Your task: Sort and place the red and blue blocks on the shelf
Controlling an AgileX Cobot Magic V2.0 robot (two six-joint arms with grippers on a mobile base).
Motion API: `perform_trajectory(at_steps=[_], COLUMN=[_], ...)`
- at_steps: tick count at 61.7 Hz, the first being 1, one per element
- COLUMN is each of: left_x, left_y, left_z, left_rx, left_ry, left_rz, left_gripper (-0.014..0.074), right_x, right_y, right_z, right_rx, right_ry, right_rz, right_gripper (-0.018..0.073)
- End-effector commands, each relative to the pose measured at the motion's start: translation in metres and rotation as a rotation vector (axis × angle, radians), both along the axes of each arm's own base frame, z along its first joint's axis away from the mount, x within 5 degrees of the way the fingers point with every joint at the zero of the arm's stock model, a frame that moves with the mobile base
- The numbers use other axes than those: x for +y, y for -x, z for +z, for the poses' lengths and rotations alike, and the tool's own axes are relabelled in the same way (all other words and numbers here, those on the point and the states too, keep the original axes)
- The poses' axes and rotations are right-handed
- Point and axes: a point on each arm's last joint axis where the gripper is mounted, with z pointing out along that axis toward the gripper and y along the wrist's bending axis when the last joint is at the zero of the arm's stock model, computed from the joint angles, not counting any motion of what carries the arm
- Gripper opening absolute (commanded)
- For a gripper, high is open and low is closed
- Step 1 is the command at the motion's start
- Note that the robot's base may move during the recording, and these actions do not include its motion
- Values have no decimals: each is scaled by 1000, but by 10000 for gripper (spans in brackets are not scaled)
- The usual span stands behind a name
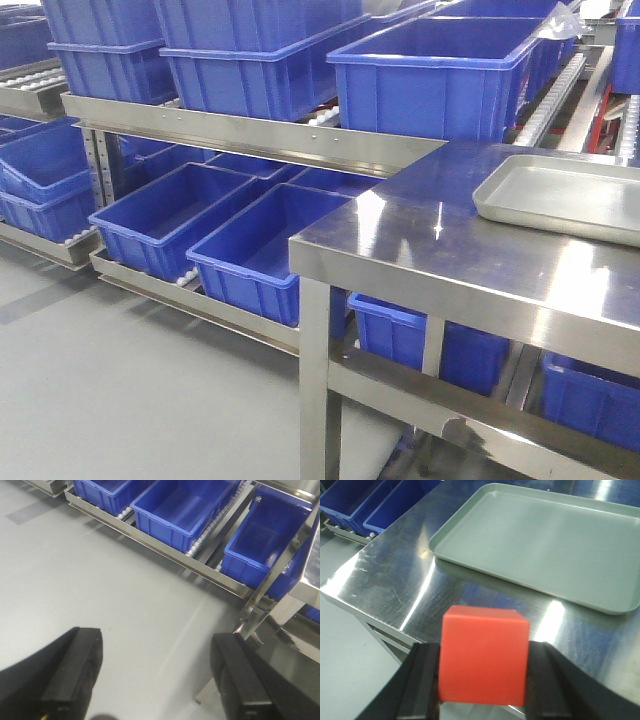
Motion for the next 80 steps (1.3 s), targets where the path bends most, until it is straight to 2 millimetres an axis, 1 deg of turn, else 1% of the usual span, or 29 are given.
perform_trajectory(at_steps=[1,80], left_x=[-2,-2], left_y=[-3,-3], left_z=[17,17], left_rx=[-107,-107], left_ry=[22,22], left_rz=[-16,-16], left_gripper=[123,123], right_x=[-1,-1], right_y=[-4,-4], right_z=[16,16], right_rx=[-99,-99], right_ry=[6,6], right_rz=[-6,-6], right_gripper=[50,50])
